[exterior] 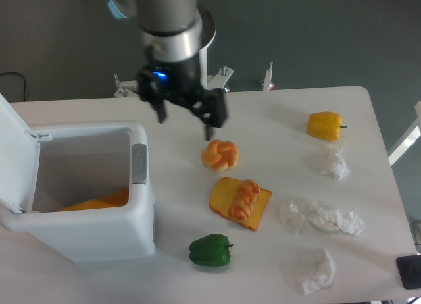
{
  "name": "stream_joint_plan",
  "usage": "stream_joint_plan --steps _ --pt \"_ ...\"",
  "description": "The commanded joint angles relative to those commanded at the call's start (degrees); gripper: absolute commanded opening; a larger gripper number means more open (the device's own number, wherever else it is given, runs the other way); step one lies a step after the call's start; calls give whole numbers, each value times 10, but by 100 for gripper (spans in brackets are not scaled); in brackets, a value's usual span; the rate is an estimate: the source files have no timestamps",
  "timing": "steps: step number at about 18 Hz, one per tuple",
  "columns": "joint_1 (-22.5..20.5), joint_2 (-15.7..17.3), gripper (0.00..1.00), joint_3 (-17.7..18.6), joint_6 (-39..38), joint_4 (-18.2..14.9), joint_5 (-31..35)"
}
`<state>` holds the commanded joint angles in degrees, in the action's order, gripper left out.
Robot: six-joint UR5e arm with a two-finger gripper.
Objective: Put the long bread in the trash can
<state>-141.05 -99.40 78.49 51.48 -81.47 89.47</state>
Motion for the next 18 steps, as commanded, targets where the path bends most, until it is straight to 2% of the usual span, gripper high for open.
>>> stream_joint_plan --steps 3,6,9,12,18 --pt "-43 -20 100 1 77 0 -2" --pt "-68 -55 100 2 148 3 0" --pt "-74 -88 100 4 158 56 0" --pt "-81 -126 100 3 166 90 1" --pt "-86 -145 100 2 171 101 0"
